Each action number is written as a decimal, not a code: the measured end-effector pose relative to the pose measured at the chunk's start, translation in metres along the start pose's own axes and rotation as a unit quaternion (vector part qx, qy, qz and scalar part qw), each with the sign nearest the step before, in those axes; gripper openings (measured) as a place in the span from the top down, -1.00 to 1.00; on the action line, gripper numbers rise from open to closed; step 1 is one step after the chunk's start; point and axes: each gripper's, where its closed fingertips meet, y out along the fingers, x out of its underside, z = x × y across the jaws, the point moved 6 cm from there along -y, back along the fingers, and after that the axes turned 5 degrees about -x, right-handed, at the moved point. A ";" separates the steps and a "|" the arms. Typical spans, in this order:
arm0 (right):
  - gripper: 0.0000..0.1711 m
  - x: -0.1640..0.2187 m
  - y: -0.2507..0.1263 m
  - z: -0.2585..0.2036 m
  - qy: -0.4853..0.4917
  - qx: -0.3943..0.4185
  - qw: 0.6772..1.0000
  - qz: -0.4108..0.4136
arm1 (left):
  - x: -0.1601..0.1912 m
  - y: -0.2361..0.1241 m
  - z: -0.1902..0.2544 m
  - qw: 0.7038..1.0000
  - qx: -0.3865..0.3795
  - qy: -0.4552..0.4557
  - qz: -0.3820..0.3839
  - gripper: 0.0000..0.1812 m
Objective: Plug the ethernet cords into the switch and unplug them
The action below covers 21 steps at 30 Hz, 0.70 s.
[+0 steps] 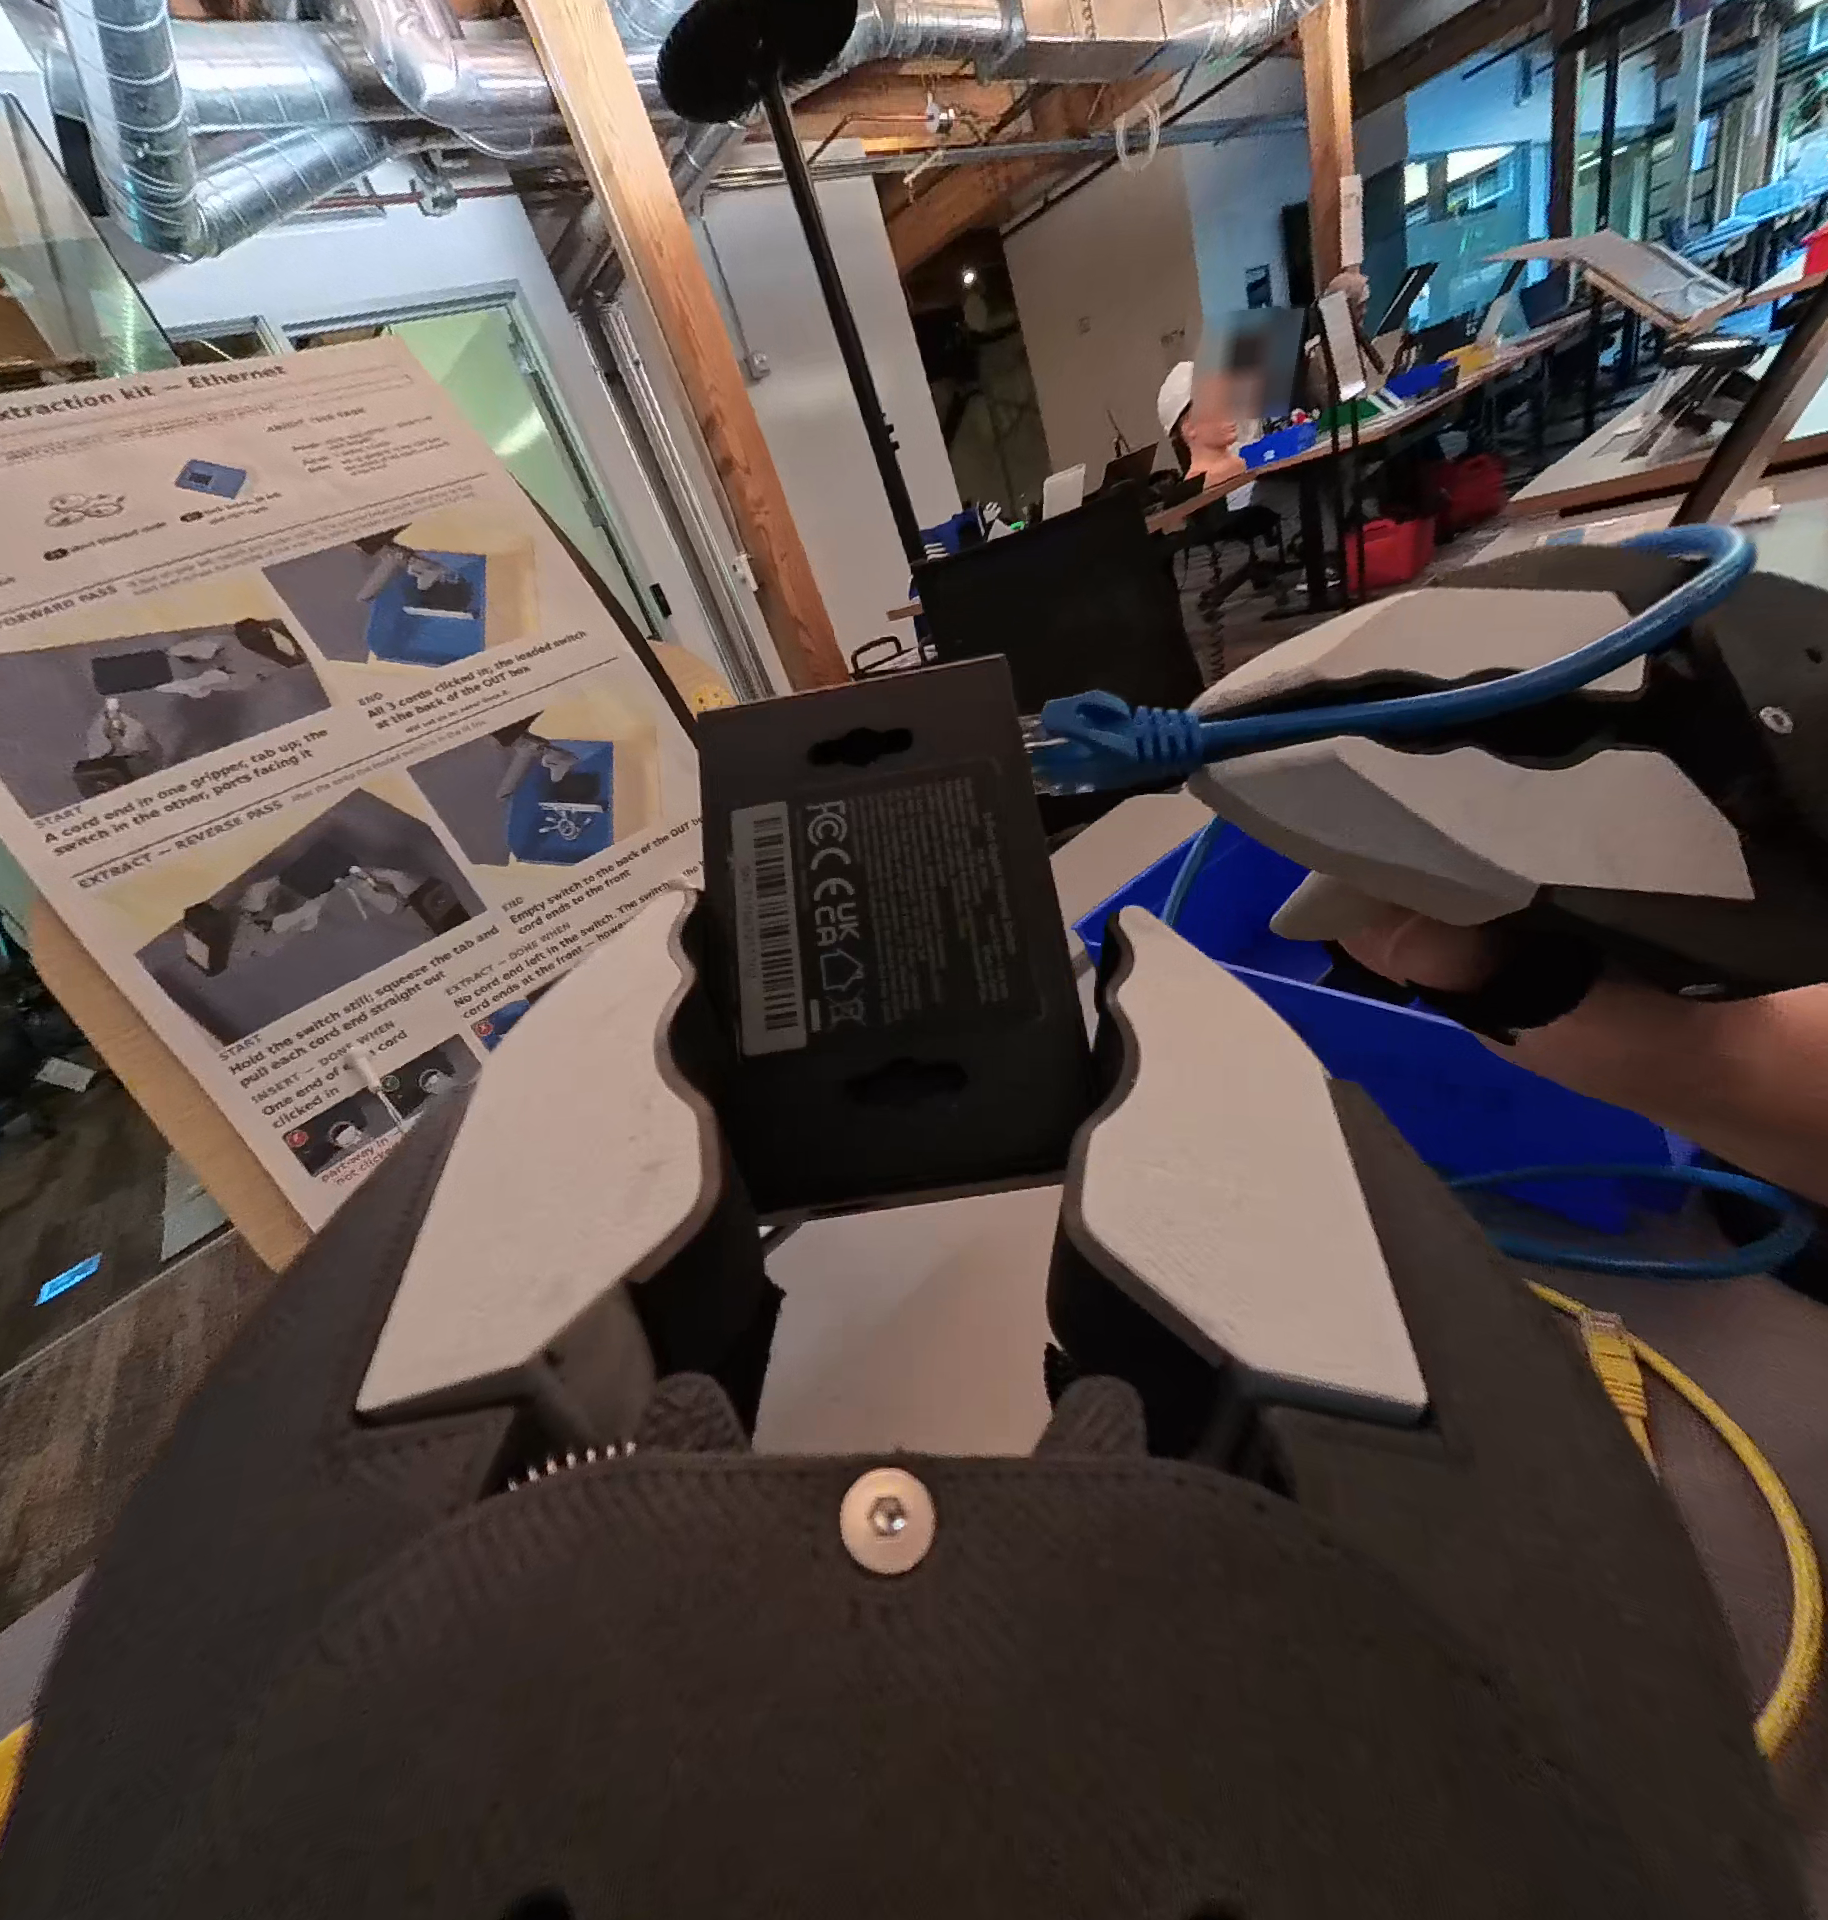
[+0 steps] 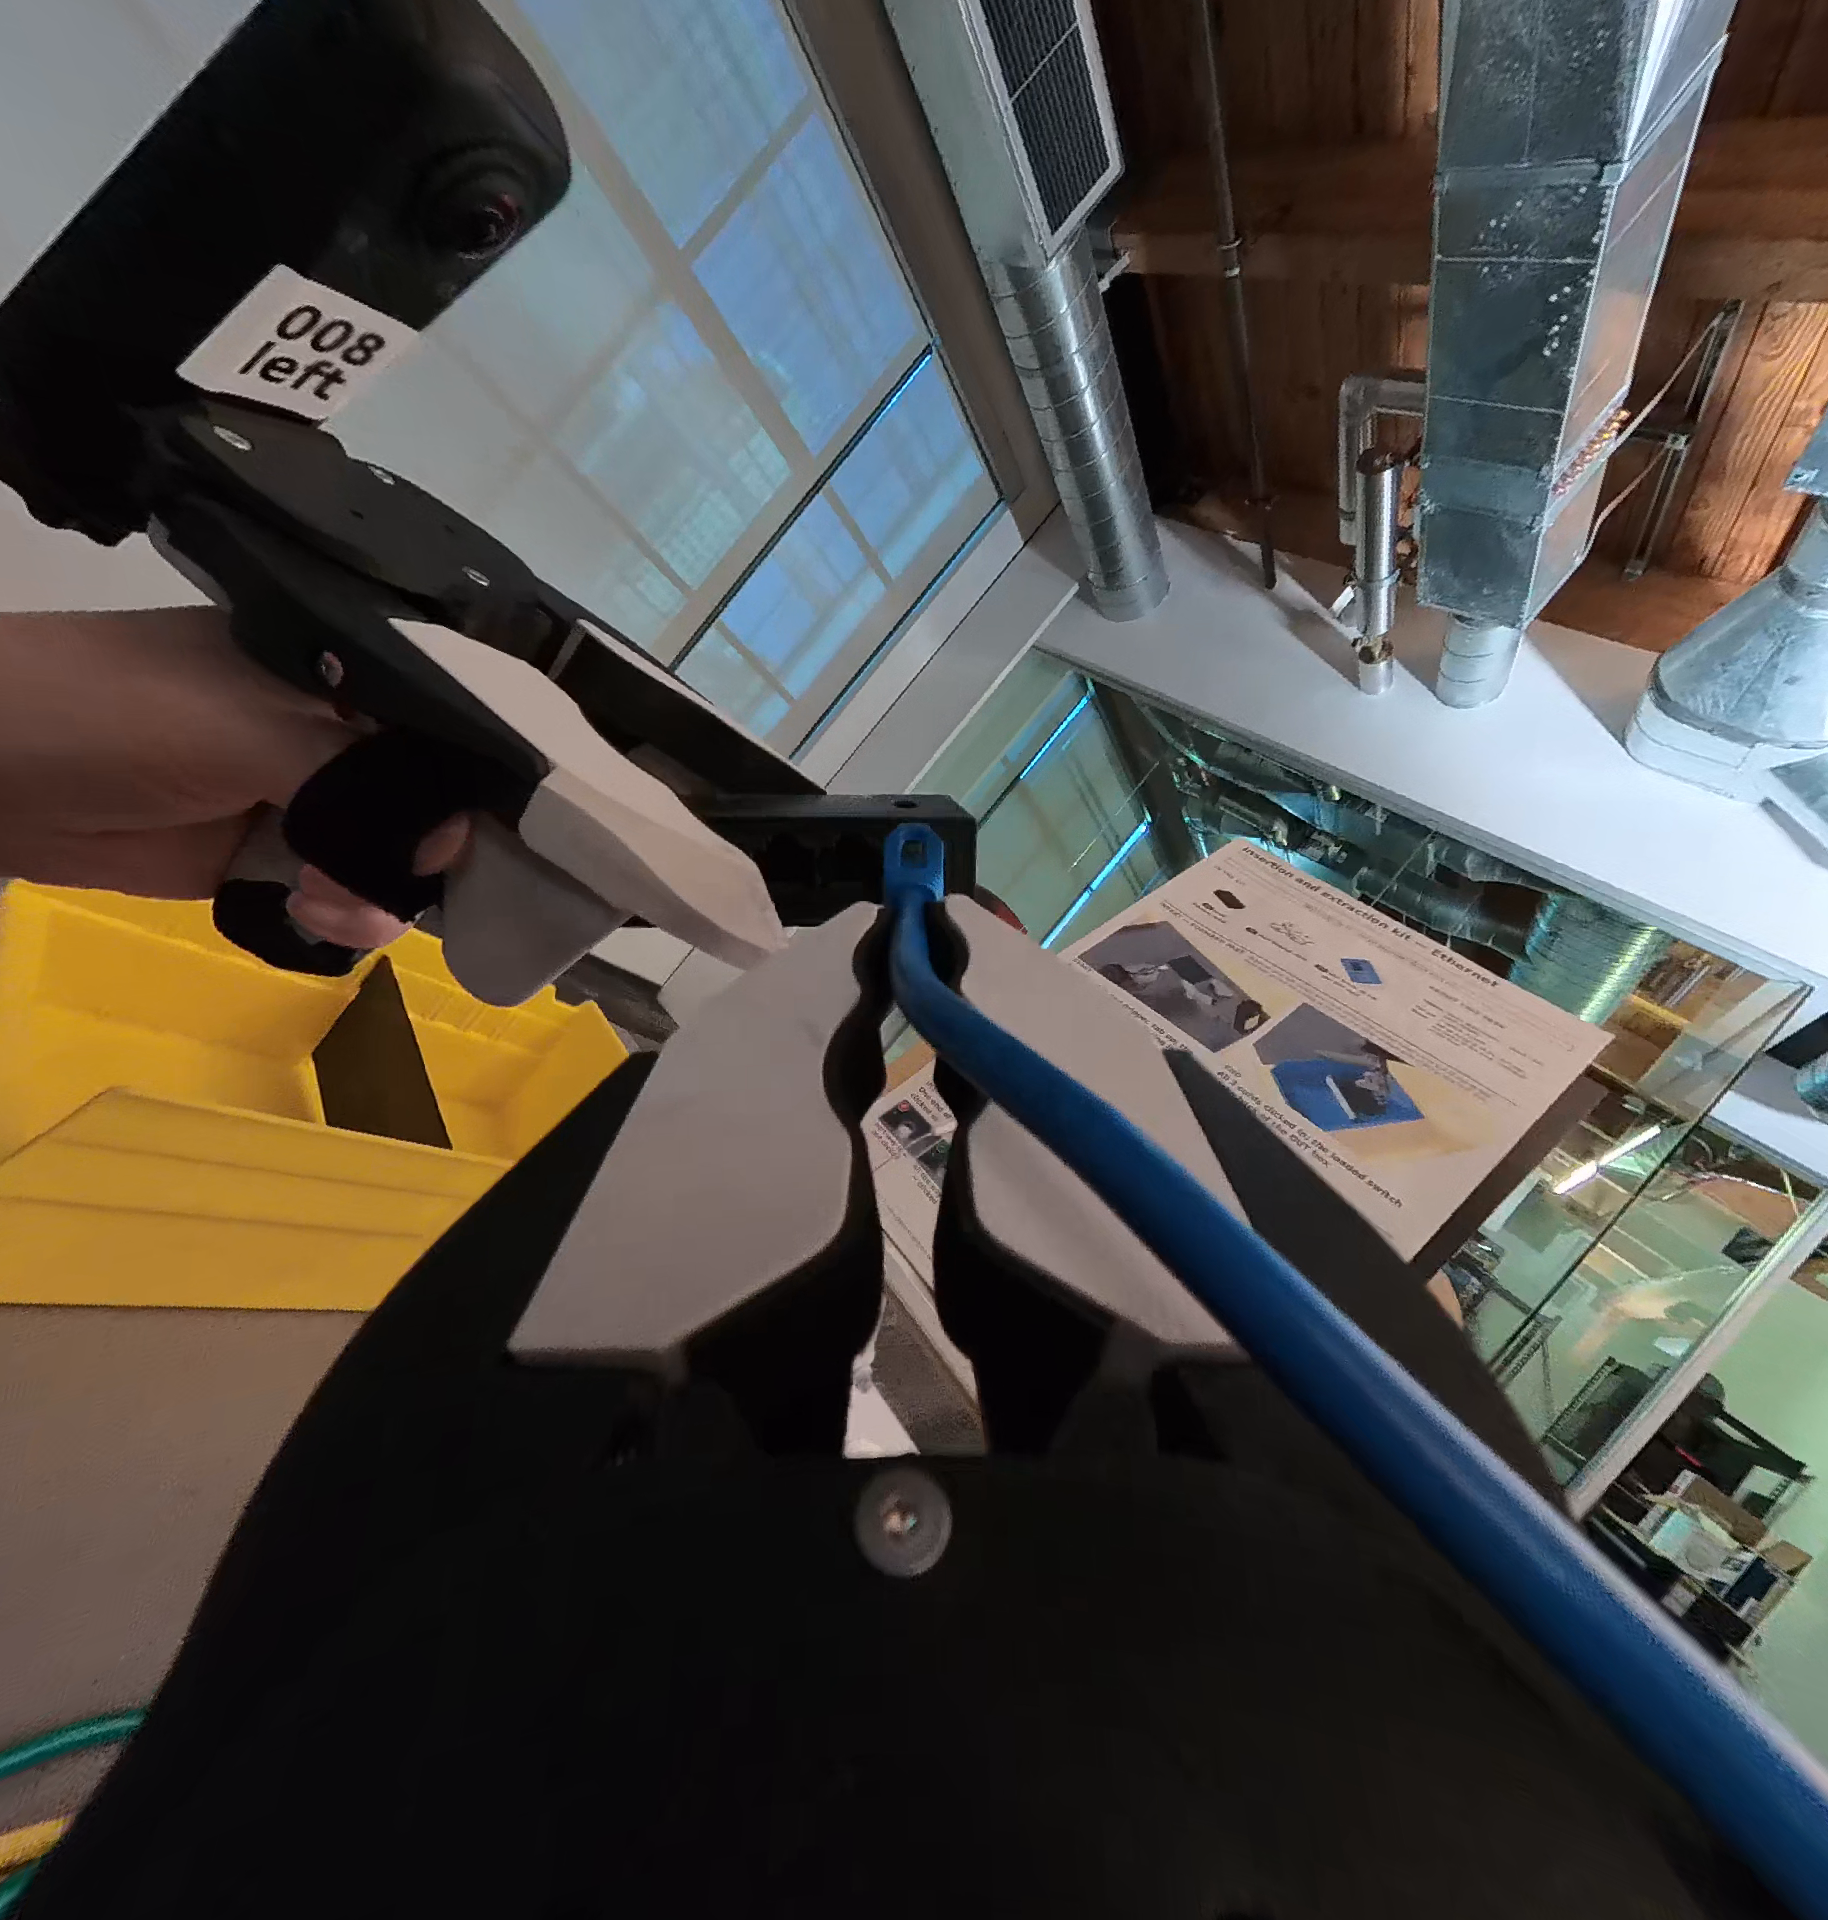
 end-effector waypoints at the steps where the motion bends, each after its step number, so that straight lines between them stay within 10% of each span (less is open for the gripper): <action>1: 0.92 0.000 0.000 0.000 0.000 0.001 1.000 -0.001 | 0.000 0.000 0.000 1.000 -0.002 0.001 0.001 0.19; 13: 0.92 0.018 0.011 0.004 0.045 -0.018 0.997 -0.060 | 0.010 0.008 -0.007 0.996 -0.050 0.020 -0.073 0.24; 21: 0.81 0.050 0.010 0.022 0.241 -0.176 0.938 -0.177 | 0.061 0.015 -0.064 0.958 -0.208 -0.119 -0.159 0.27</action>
